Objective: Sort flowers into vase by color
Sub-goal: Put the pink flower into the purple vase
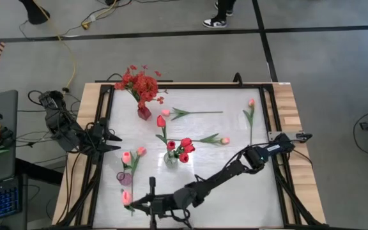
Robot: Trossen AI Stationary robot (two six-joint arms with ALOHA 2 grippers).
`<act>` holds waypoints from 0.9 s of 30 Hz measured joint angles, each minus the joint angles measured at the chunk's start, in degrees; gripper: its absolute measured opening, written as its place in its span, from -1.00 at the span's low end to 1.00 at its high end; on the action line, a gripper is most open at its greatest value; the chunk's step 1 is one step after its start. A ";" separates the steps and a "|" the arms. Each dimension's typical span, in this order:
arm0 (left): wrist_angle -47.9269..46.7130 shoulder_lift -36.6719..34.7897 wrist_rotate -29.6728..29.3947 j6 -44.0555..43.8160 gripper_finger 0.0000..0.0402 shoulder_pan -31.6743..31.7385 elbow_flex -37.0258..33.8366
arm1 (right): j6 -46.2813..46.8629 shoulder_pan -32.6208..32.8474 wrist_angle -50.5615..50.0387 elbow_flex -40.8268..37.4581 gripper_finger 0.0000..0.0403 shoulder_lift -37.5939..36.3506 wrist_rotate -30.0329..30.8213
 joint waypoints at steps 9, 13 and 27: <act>-0.01 0.00 -0.62 0.00 -0.29 0.00 0.00 | -0.57 -3.16 0.13 0.09 -0.91 -0.02 -1.56; -0.04 0.00 -1.55 0.00 -0.29 0.02 0.00 | -0.63 -4.76 0.11 0.09 -0.91 -0.01 -2.74; -0.01 0.00 -2.80 0.76 -0.29 0.01 0.00 | 0.71 -6.77 1.50 0.07 -0.91 -0.02 -5.99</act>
